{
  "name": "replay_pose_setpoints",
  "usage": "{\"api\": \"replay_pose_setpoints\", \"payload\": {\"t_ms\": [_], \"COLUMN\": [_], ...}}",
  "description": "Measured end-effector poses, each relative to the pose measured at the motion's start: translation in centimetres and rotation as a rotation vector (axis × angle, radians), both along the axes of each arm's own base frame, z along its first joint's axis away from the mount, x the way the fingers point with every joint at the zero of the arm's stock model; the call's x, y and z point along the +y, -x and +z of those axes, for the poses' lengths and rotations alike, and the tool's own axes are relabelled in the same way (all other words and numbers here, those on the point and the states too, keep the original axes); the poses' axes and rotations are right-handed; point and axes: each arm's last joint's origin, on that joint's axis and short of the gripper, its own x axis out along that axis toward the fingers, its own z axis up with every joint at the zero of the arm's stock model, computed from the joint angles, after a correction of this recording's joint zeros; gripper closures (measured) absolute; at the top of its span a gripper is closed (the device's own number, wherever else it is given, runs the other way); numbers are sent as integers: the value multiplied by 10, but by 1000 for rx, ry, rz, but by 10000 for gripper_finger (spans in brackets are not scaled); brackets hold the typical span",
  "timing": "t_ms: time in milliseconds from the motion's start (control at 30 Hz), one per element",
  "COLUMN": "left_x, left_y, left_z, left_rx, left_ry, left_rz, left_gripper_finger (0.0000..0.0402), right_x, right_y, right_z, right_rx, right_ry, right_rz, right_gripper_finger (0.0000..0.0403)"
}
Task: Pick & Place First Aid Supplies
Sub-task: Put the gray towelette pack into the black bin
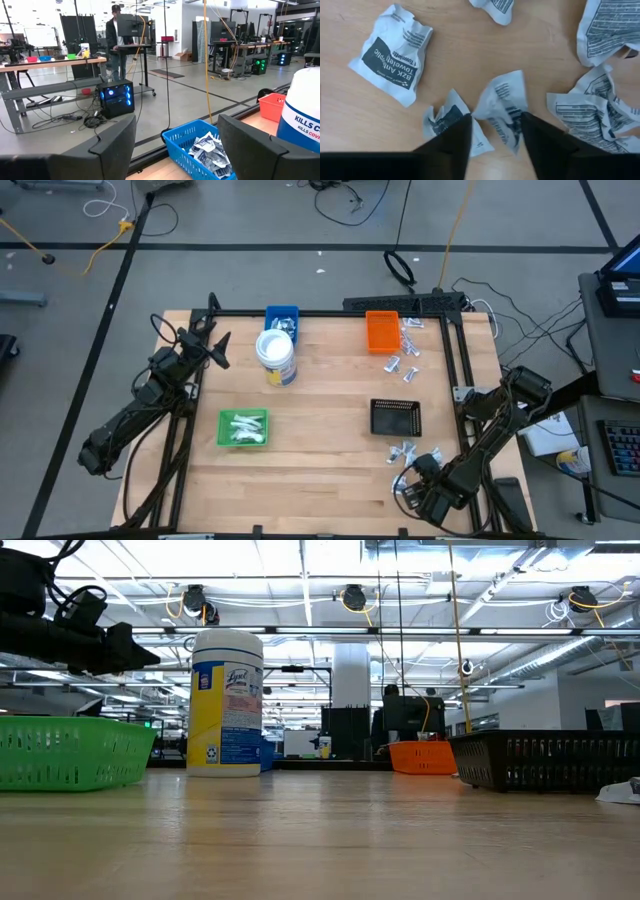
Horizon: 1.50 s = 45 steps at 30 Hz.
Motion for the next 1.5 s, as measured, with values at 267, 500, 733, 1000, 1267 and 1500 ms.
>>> {"api": "replay_pose_setpoints", "payload": {"t_ms": [267,500,733,1000,1267,1500], "left_x": [0,0,0,0,0,0], "left_y": [0,0,0,0,0,0], "left_z": [0,0,0,0,0,0], "left_rx": [0,0,0,0,0,0], "left_ry": [0,0,0,0,0,0], "left_rz": [0,0,1,0,0,0], "left_gripper_finger": [127,115,114,127,119,119], "right_x": [0,-8,-17,-25,-63,-114], "right_y": [0,-2,-11,-28,-59,-86], "right_z": [1,22,51,68,74,74], "right_rx": [-4,-16,-58,-144,-126,-92], "right_ry": [-1,3,2,-8,15,24], "right_rz": [38,213,698,1098,1171,1159], "right_gripper_finger": [393,396,399,400,402,402]}}
